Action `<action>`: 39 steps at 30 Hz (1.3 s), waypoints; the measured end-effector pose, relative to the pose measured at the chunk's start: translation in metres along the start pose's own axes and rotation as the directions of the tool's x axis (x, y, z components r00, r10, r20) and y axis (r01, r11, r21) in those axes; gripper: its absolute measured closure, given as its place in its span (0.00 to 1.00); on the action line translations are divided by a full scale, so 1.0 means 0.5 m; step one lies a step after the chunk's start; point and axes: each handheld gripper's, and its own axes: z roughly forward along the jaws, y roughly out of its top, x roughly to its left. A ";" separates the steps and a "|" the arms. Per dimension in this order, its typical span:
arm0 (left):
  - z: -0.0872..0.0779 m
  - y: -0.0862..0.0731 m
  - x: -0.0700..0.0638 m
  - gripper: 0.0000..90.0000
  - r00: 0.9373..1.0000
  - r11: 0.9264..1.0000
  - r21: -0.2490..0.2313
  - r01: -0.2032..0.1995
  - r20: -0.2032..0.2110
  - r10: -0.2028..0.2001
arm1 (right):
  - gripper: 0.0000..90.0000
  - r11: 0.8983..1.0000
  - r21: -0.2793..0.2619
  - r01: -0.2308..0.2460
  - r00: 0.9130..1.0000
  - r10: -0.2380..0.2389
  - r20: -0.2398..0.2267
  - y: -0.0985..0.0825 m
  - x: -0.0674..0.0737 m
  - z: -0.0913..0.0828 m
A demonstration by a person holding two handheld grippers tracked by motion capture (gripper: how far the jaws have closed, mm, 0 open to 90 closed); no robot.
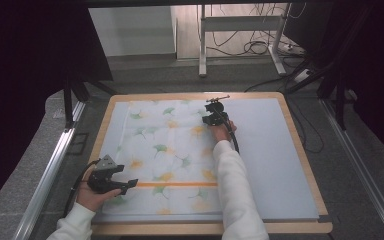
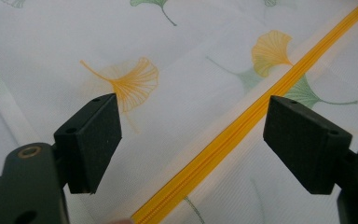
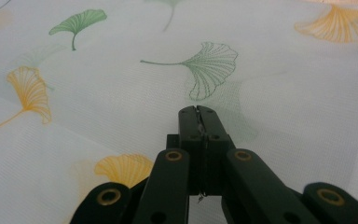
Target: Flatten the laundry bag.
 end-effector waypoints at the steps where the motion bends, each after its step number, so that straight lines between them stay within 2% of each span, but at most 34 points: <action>1: 0.000 0.000 0.000 0.21 1.000 1.000 -0.001 0.004 0.000 -0.004 | 0.98 1.000 0.002 0.005 1.000 -0.005 -0.003 -0.002 0.000 -0.002; 4: 0.000 0.001 0.000 0.21 1.000 1.000 -0.003 0.002 0.003 -0.002 | 0.99 1.000 -0.009 0.026 1.000 -0.026 -0.007 -0.010 0.005 -0.023; 9: -0.002 0.004 -0.006 0.21 1.000 1.000 -0.017 -0.005 -0.001 0.005 | 0.99 0.997 -0.025 0.072 0.997 -0.073 -0.021 -0.027 0.014 -0.080; 11: -0.001 0.006 -0.009 0.21 1.000 1.000 -0.027 -0.007 -0.006 0.007 | 0.99 0.993 -0.029 0.115 0.992 -0.116 -0.042 -0.043 0.025 -0.121; 13: -0.001 0.007 -0.009 0.21 1.000 1.000 -0.030 -0.009 -0.008 0.008 | 0.99 0.992 -0.030 0.123 0.991 -0.125 -0.055 -0.050 0.030 -0.132; 14: 0.000 0.008 -0.011 0.21 1.000 0.999 -0.036 -0.010 -0.013 0.009 | 0.99 0.989 -0.038 0.141 0.986 -0.144 -0.086 -0.065 0.039 -0.153; 16: 0.001 0.009 -0.013 0.20 1.000 0.999 -0.042 -0.005 -0.008 0.005 | 0.99 0.988 -0.036 0.147 0.984 -0.150 -0.099 -0.070 0.043 -0.160; 17: 0.001 0.011 -0.014 0.20 1.000 0.999 -0.053 0.005 0.007 -0.004 | 0.99 0.986 -0.039 0.163 0.978 -0.166 -0.129 -0.090 0.054 -0.182; 18: 0.001 0.012 -0.016 0.20 1.000 0.998 -0.060 0.005 0.012 -0.005 | 0.99 0.986 -0.039 0.163 0.978 -0.166 -0.129 -0.090 0.054 -0.182; 21: 0.004 0.014 -0.022 0.19 1.000 0.998 -0.065 -0.008 -0.009 0.007 | 0.99 0.980 -0.033 0.197 0.967 -0.200 -0.156 -0.117 0.067 -0.204; 24: 0.005 0.014 -0.022 0.20 1.000 0.998 -0.068 -0.002 -0.012 0.002 | 0.99 0.974 -0.035 0.223 0.957 -0.225 -0.181 -0.149 0.078 -0.231; 29: 0.004 0.016 -0.023 0.22 1.000 0.997 -0.079 0.013 0.004 -0.013 | 0.99 0.967 -0.047 0.250 0.943 -0.254 -0.214 -0.199 0.092 -0.266; 30: 0.005 0.016 -0.024 0.23 1.000 0.997 -0.078 0.012 0.004 -0.012 | 0.99 0.964 -0.058 0.258 0.937 -0.265 -0.228 -0.220 0.097 -0.282; 31: 0.005 0.017 -0.024 0.23 1.000 0.997 -0.074 0.009 0.005 -0.009 | 0.99 0.964 -0.058 0.258 0.937 -0.265 -0.228 -0.220 0.097 -0.282; 33: 0.007 0.018 -0.025 0.25 1.000 0.998 -0.067 0.001 0.006 -0.001 | 0.99 0.963 -0.073 0.258 0.933 -0.268 -0.241 -0.242 0.099 -0.296; 35: 0.008 0.021 -0.027 0.25 1.000 0.998 -0.057 -0.005 0.011 0.006 | 0.99 0.961 -0.064 0.270 0.930 -0.278 -0.240 -0.258 0.100 -0.307; 39: 0.009 0.025 -0.031 0.26 1.000 0.999 -0.043 -0.017 0.022 0.018 | 0.99 0.961 -0.068 0.266 0.929 -0.275 -0.248 -0.286 0.100 -0.325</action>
